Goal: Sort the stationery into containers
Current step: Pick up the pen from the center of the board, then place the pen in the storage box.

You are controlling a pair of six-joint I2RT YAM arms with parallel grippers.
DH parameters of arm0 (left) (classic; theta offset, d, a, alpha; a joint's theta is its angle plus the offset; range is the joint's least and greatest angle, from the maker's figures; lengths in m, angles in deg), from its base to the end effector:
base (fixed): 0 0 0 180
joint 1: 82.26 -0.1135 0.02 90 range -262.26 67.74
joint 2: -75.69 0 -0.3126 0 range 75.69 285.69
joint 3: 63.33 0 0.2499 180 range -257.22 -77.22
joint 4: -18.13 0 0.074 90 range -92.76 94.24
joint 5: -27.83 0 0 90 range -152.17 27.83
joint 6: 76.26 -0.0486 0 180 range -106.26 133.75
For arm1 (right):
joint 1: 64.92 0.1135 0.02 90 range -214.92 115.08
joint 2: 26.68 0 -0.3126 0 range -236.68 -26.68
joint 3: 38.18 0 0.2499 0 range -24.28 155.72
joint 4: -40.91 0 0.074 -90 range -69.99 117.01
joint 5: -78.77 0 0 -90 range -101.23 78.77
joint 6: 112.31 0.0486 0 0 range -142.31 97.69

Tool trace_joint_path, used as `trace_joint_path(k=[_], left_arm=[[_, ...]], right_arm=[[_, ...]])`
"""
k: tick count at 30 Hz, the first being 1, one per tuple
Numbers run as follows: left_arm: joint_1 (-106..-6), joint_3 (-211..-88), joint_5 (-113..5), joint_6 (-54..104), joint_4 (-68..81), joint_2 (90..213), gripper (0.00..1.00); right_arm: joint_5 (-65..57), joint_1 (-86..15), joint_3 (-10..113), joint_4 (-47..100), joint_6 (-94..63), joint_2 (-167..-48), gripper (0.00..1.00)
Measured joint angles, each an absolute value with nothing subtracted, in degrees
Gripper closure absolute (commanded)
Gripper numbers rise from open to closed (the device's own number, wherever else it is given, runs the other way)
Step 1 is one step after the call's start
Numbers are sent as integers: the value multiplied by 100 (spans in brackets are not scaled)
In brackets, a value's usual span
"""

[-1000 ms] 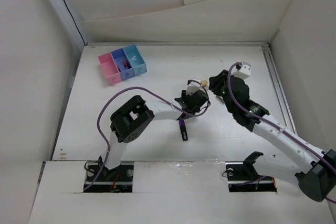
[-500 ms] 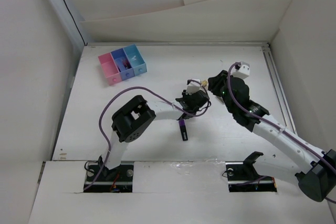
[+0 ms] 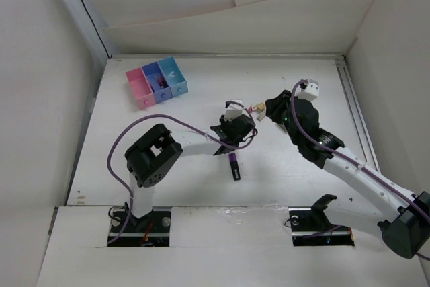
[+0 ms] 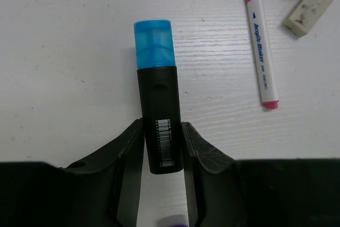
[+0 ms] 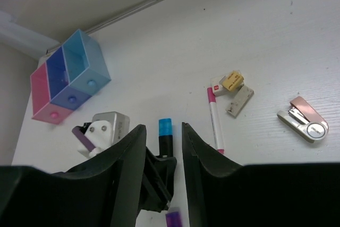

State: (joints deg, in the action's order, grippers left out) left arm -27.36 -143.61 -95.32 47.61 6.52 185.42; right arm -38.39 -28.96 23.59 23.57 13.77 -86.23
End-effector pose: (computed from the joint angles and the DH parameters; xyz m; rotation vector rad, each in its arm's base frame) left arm 0.2688 -0.3362 0.2095 0.1056 2.1592 -0.2263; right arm 0.1947 0.1139 0.3621 0.3345 1.7980 0.4584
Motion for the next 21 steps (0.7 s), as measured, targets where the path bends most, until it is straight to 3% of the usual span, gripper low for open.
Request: trace_joint_path(k=[10,15,21], left_arm=[[-3143,-14112,-9539,4770,709,17392,100],[-4574,-13865,-9010,4731,973,16758,100],[-6159,-14208,-8282,4621,1091,16894,100]], right_arm=[[-3815,-2896,2359,2357,1377,-8623,61],[-3780,-2896,2359,2357,1377,-8623,61],[-3753,-2896,2359,2359,1377,-8628,61]])
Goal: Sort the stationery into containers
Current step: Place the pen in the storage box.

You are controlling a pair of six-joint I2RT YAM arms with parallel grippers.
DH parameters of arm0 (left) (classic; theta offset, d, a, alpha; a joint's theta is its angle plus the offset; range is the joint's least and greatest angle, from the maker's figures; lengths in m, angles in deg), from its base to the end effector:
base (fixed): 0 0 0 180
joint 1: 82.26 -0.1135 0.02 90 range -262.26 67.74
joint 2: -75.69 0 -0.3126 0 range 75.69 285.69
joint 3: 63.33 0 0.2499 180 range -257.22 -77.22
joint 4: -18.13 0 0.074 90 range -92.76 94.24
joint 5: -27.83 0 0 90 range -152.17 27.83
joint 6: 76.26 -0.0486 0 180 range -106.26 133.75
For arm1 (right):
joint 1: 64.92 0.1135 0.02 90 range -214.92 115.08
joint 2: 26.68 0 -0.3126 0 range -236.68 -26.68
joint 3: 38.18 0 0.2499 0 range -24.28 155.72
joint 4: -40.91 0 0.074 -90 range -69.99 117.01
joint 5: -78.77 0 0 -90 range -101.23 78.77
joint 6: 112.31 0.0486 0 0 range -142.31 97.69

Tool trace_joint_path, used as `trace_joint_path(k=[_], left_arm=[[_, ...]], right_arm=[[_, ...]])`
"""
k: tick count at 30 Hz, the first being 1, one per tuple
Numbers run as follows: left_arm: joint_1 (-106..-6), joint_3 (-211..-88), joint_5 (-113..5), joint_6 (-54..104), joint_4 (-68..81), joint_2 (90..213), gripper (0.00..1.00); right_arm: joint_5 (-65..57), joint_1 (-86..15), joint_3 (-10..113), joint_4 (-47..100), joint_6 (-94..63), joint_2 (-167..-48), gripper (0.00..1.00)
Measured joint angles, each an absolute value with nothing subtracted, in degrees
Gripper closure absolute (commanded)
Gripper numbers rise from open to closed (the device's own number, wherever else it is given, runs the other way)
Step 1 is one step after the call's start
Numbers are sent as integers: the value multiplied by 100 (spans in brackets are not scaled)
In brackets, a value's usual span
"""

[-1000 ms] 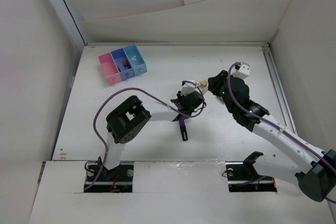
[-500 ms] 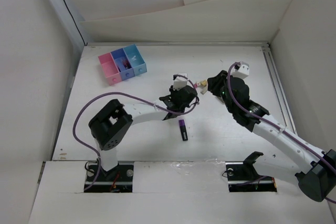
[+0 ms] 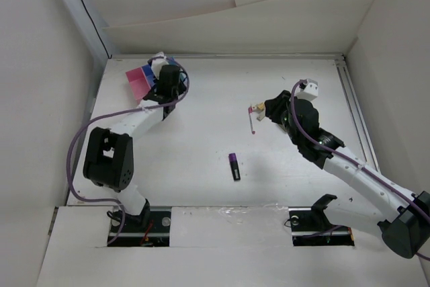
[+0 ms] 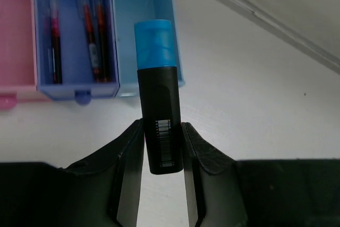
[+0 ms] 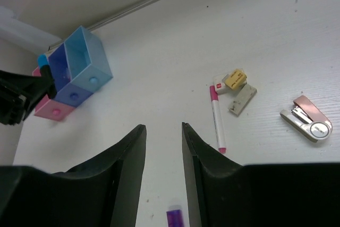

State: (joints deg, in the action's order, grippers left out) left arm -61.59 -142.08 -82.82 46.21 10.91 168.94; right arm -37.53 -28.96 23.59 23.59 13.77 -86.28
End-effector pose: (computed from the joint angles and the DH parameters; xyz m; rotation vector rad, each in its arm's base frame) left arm 0.3716 -0.1219 0.3188 -0.4331 1.8846 -0.2694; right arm 0.1948 0.1147 0.3619 0.3244 1.8036 0.4709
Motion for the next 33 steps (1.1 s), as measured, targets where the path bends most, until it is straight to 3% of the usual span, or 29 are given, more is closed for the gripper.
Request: trace_joint_path(k=[6,13,15,18,19,23,30,33], left_arm=[[-6734,-16241,-7762,4300,761,18330,100],[-6828,-17233,-7709,4088,221,19318,100],[-6858,-17303,-7692,4060,114,19458,97],[-6926,-17306,-7694,4046,-36,19556,83],[-6926,-17306,-7700,4038,-67,19574,74],[-6972,-17306,-7724,3994,-115,19574,59],[-6898,-16790,-7775,3953,130,19043,58],[-6694,-16479,-7884,3931,263,18546,62]], right_arm=[[-3703,-2896,2359,2361,1374,-8634,61],[-3688,-2896,2359,2364,1374,-8634,61],[-3688,-2896,2359,2361,1374,-8634,61],[-3681,-2896,2359,2361,1374,-8634,61],[-3668,-2896,2359,2364,1374,-8634,61],[-3644,-2896,2359,2361,1374,-8634,61],[-3624,-2896,2359,2361,1374,-8634,61],[-3624,-2896,2359,2361,1374,-8634,61]])
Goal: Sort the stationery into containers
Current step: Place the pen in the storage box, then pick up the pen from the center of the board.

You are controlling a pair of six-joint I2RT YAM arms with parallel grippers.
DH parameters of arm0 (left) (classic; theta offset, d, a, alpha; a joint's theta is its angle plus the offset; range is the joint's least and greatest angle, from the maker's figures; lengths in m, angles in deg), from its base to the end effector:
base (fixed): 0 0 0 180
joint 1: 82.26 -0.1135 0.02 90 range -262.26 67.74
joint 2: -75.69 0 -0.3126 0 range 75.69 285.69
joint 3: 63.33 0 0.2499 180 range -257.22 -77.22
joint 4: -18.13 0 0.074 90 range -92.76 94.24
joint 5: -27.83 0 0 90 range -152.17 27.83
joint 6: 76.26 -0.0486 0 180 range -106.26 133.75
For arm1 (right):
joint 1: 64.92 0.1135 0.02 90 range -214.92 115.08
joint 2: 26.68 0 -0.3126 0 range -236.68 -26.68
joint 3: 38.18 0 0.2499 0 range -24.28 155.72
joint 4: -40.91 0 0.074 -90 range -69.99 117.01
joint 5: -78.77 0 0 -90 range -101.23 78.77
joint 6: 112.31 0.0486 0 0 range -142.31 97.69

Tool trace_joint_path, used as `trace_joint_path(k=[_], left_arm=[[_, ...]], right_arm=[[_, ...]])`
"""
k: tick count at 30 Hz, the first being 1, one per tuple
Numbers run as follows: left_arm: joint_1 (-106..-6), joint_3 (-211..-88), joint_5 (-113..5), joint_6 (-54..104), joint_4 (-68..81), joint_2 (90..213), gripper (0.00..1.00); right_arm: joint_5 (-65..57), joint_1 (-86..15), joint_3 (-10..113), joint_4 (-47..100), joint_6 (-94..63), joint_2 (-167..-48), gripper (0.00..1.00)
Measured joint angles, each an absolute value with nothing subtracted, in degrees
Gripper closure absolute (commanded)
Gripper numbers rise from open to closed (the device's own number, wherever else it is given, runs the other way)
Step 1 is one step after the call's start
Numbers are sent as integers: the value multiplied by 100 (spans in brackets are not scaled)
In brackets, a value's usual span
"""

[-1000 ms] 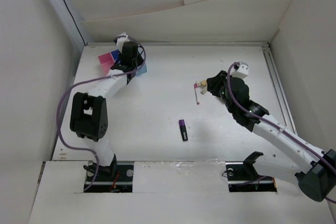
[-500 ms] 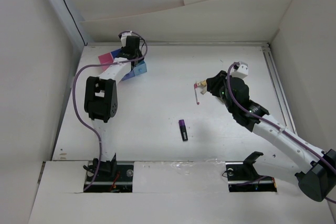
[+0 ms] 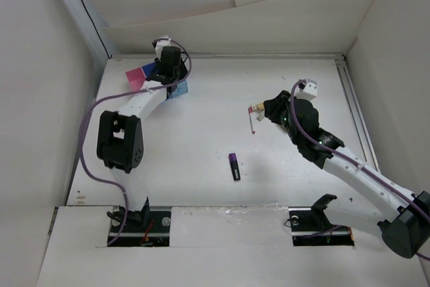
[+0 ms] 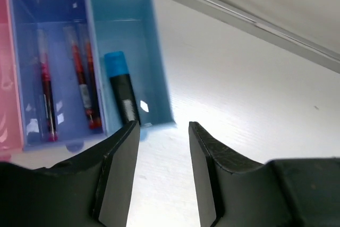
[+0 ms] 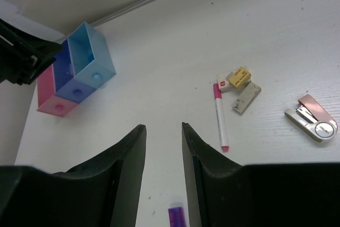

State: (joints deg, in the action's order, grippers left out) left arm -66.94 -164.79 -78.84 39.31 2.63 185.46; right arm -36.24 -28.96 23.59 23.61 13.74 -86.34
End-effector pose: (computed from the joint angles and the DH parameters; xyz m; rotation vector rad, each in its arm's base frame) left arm 0.4698 -0.1142 0.3229 -0.3621 1.9386 -0.1775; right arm 0.1948 0.1159 0.3616 0.3088 1.8119 0.4895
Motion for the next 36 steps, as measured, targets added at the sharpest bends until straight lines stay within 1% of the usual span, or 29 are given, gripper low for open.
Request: trace_joint_path(k=[7,11,16,18,20,25,28,32,36], left_arm=[[-5787,-15188,-7932,4036,1000,17388,63],[-5062,-14538,-8024,4125,1137,17287,63],[-4159,-13922,-8199,4241,1004,17279,59],[-3910,-13793,-8269,4309,956,17270,56],[-3597,-13673,-8413,4451,831,17246,56],[-2966,-13526,-8680,4798,541,17215,48],[-2454,-13520,-8841,5052,245,17220,45],[-1864,-13522,-9007,5397,-93,17285,45],[-1582,-13498,-9012,5716,-286,17357,45]], right_arm=[[-3624,-2896,2359,2361,1366,-8634,61],[-3622,-2896,2359,2361,1355,-8634,61],[-3622,-2896,2359,2361,1355,-8634,61],[-3622,-2896,2359,2361,1355,-8634,61],[-3622,-2896,2359,2361,1355,-8634,61],[-3622,-2896,2359,2361,1355,-8634,61],[-3613,-2896,2359,2361,1353,-8634,61],[-3594,-2896,2359,2361,1355,-8634,61],[-3583,-2896,2359,2361,1353,-8634,61]])
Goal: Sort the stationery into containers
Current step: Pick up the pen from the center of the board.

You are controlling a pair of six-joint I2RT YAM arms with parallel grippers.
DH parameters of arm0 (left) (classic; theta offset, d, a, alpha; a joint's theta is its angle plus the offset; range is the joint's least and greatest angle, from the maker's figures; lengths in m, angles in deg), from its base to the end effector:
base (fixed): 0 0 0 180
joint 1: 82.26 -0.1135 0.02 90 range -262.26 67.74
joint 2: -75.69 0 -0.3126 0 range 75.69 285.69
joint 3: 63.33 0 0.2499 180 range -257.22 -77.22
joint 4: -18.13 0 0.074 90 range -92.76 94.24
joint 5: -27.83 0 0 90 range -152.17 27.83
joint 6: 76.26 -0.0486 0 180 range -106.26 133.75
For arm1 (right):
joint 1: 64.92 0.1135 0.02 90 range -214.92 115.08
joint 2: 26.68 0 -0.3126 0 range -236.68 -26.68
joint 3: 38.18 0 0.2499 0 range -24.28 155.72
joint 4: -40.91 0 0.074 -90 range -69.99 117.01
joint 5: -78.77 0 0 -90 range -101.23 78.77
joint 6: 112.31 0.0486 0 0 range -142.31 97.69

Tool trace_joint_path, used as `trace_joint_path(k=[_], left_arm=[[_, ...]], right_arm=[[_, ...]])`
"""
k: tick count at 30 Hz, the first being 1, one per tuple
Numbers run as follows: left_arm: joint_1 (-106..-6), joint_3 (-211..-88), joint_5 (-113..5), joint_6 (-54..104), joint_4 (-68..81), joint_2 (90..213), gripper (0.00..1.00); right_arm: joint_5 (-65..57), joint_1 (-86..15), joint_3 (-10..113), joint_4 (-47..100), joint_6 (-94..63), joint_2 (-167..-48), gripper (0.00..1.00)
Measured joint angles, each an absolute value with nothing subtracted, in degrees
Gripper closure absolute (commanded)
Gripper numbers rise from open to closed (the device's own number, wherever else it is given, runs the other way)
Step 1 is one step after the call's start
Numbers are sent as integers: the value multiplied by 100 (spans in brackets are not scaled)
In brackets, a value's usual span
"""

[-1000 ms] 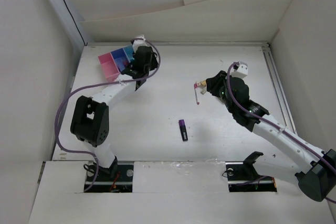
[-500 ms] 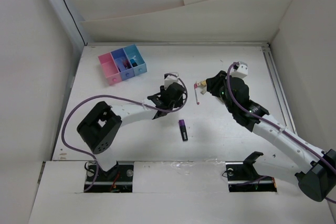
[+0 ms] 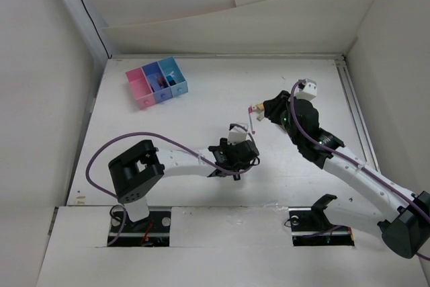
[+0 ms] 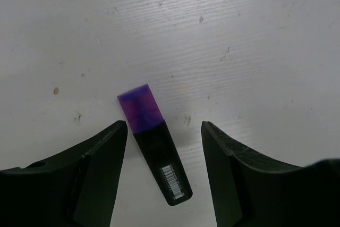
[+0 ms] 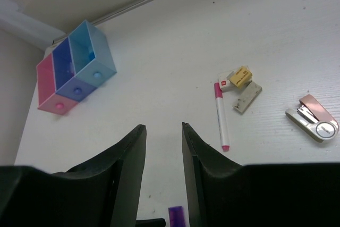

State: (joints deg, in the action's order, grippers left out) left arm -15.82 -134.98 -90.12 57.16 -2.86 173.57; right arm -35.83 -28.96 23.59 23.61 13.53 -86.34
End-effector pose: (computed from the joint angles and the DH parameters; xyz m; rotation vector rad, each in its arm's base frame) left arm 0.1674 -0.3268 0.2269 0.2392 2.2978 -0.4083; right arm 0.1947 0.1163 0.3615 0.3006 1.8145 0.4931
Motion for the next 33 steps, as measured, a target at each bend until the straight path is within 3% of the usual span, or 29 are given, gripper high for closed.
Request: trace_joint_path(k=[7,13,17,21,24,29,33], left_arm=[[-1337,-13395,-8979,6099,-303,17639,51],[-1219,-13435,-9309,6167,-163,17805,83],[-1219,-13507,-9392,6193,-152,17864,92],[-1425,-13546,-9383,6035,-139,17860,93],[-2028,-13507,-9235,5795,90,17736,93],[-3906,-13507,-8594,5330,796,17226,93],[-5291,-14243,-8142,5056,993,17287,93]], right_arm=[[-3583,-2896,2359,2361,1353,-8632,61],[-3583,-2896,2359,2364,1355,-8632,61],[-3585,-2896,2359,2361,1355,-8632,61],[-3596,-2896,2359,2361,1355,-8632,61],[-3633,-2896,2359,2364,1355,-8632,61],[-3642,-2896,2359,2364,1353,-8632,61],[-3633,-2896,2359,2361,1355,-8636,61]])
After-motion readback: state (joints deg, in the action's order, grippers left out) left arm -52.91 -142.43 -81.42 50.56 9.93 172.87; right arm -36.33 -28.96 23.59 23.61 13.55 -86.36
